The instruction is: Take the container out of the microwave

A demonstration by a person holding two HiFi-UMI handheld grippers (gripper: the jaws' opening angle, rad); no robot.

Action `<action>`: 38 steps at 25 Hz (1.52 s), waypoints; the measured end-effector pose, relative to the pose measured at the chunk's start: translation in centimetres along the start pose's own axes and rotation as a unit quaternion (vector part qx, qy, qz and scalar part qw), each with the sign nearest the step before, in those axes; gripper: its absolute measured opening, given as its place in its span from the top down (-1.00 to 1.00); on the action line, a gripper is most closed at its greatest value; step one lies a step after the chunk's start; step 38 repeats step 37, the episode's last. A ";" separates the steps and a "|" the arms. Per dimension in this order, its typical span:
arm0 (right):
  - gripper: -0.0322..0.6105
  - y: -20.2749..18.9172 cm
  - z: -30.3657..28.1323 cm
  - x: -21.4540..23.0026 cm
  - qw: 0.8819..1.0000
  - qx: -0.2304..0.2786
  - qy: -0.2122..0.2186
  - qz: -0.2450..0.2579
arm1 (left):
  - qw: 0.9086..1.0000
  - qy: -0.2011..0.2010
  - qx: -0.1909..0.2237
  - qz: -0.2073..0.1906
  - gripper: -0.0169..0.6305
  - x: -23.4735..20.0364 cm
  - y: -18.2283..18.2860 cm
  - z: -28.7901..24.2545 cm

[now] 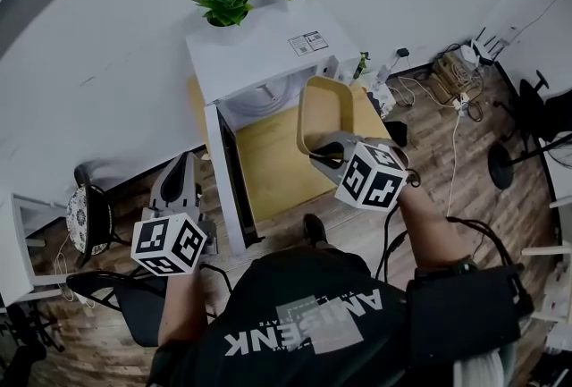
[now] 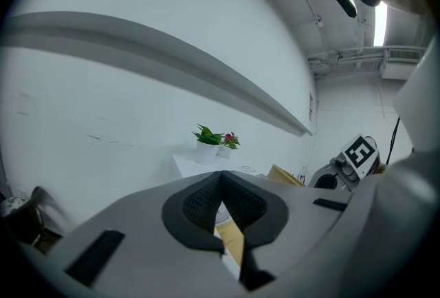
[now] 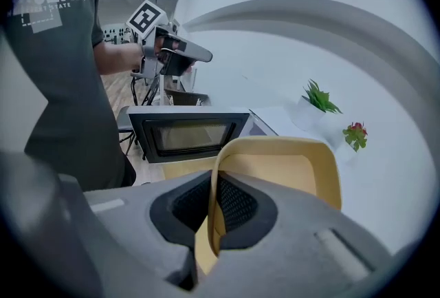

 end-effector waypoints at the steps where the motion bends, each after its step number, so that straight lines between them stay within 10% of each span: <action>1: 0.86 0.2 0.4 0.2 1.000 0.004 -0.003 0.000 | 1.000 0.001 -0.002 -0.005 0.94 0.1 0.0 0.0; 38: 0.87 2.5 4.5 1.7 0.999 0.034 -0.019 0.004 | 0.998 0.024 -0.010 -0.051 0.94 1.8 -0.3 0.5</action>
Point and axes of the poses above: the fingertips, and each gripper's own axes: z backward along the fingers, x to its right, y out of its top, the point moved 8 cm from there along z, backward along the fingers, and after that the axes turned 11 degrees about -y, right-handed, at the moved point
